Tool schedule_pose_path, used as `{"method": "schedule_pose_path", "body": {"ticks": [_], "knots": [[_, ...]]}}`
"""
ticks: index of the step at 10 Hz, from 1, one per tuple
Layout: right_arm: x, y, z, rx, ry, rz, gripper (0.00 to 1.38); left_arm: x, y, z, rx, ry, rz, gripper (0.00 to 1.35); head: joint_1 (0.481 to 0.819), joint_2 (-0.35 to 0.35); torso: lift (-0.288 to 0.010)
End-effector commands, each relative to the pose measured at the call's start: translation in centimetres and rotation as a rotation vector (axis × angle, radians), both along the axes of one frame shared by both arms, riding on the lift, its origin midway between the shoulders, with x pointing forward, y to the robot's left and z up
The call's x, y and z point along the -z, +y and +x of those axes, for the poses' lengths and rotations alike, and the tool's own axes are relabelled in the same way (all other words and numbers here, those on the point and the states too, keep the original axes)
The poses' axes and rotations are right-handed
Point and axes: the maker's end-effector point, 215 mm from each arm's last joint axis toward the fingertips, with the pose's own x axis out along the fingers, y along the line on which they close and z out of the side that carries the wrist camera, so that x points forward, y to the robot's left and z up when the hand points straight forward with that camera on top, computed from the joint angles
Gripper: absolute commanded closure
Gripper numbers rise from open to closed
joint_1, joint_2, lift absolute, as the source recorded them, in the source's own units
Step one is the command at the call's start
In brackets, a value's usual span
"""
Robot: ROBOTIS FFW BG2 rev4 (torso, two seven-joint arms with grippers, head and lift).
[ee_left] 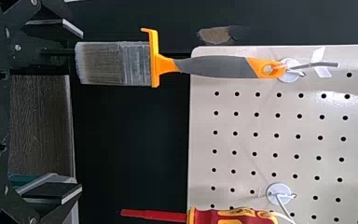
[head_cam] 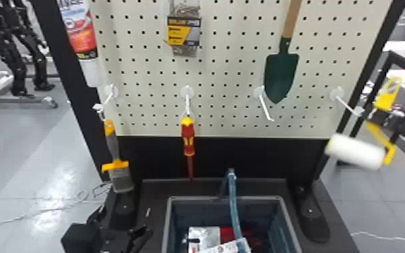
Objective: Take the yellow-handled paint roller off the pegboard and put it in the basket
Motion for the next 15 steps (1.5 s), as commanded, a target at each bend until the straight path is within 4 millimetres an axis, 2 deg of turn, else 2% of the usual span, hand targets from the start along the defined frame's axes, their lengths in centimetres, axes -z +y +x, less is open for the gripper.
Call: {"method": "schedule_pose_path", "body": {"ticks": [1, 3, 4, 6, 7, 9, 10, 12, 13, 14, 15], "knots": [[3.5, 1.3, -0.9, 0.003, 0.059, 0.048, 1.28, 0.0, -0.2, 0.0, 0.001, 0.001, -0.002, 0.15, 0.549, 0.000, -0.100], [8.4, 3.4, -2.0, -0.033, 0.136, 0.079, 1.28, 0.1, -0.2, 0.1, 0.001, 0.001, -0.002, 0.15, 0.549, 0.000, -0.100], [10.1, 5.2, -2.4, -0.067, 0.167, 0.104, 1.28, 0.0, -0.2, 0.1, 0.001, -0.001, -0.002, 0.15, 0.549, 0.000, -0.100], [14.6, 7.6, -2.6, -0.121, 0.224, 0.106, 1.28, 0.0, -0.3, 0.2, 0.004, -0.002, -0.004, 0.15, 0.549, 0.000, -0.100], [16.3, 8.5, -2.5, -0.141, 0.247, 0.109, 1.28, 0.1, -0.3, 0.2, 0.003, 0.000, -0.005, 0.15, 0.549, 0.000, -0.100], [19.2, 10.8, -2.4, -0.203, 0.271, 0.105, 1.28, 0.0, -0.4, 0.3, 0.005, -0.005, -0.006, 0.15, 0.549, 0.000, -0.100], [20.0, 11.9, -2.1, -0.225, 0.281, 0.113, 1.28, 0.0, -0.4, 0.4, 0.004, -0.006, -0.009, 0.15, 0.549, 0.000, -0.100], [21.6, 13.9, -2.9, -0.270, 0.317, 0.127, 1.28, 0.0, -0.5, 0.4, 0.006, -0.009, -0.011, 0.15, 0.549, 0.000, -0.100], [22.1, 14.1, -3.3, -0.270, 0.331, 0.135, 1.27, 0.0, -0.4, 0.4, 0.004, -0.011, -0.011, 0.15, 0.549, 0.000, -0.100], [22.3, 14.2, -3.3, -0.271, 0.337, 0.136, 0.89, 0.0, -0.4, 0.4, 0.004, -0.011, -0.011, 0.15, 0.549, 0.000, -0.100], [22.1, 14.2, -3.2, -0.271, 0.332, 0.134, 0.29, -0.2, -0.4, 0.5, 0.004, -0.014, -0.012, 0.15, 0.549, 0.000, -0.100]]}}
